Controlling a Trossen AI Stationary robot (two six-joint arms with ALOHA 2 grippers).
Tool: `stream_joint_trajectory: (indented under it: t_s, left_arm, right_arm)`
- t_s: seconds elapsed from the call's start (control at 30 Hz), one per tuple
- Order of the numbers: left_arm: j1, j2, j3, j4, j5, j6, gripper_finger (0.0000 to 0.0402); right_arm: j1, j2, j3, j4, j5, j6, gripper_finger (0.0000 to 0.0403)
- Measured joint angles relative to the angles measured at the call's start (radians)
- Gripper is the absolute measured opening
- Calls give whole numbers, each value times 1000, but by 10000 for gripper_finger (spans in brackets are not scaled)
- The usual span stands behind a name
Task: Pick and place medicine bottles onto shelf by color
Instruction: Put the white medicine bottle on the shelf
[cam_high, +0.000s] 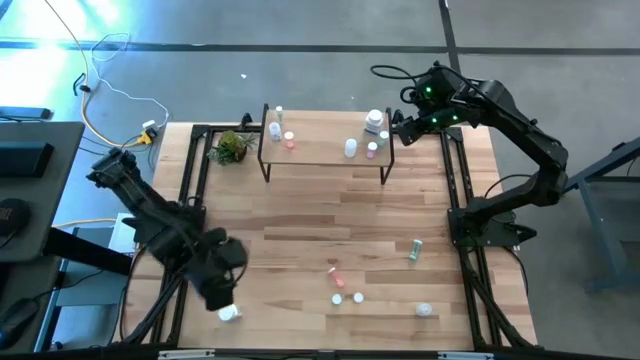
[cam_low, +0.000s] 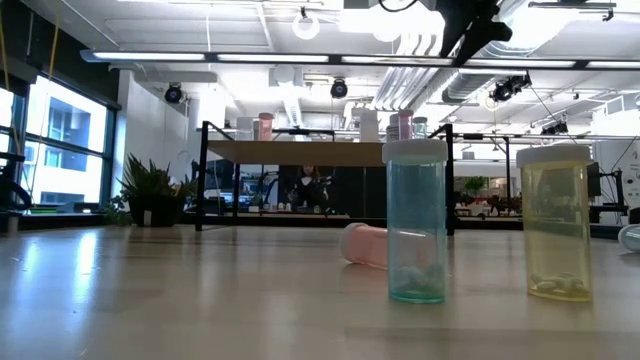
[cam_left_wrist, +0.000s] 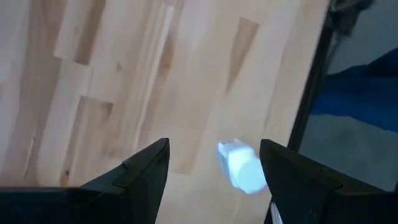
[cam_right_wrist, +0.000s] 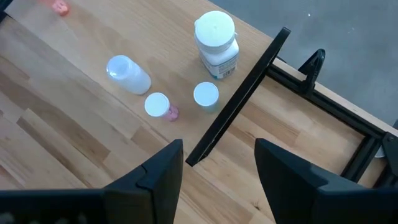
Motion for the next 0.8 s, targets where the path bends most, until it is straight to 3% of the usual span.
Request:
stream_joint_trajectory:
  t_s: [0.4,0.8]
  left_arm:
    - [-221,64,0,9,-62,-329,239]
    - [-272,220,0,82,-52,-369,239]
  right_arm:
    - [0,0,0,0,0,0,190]
    - [0,0,0,0,0,-18,190]
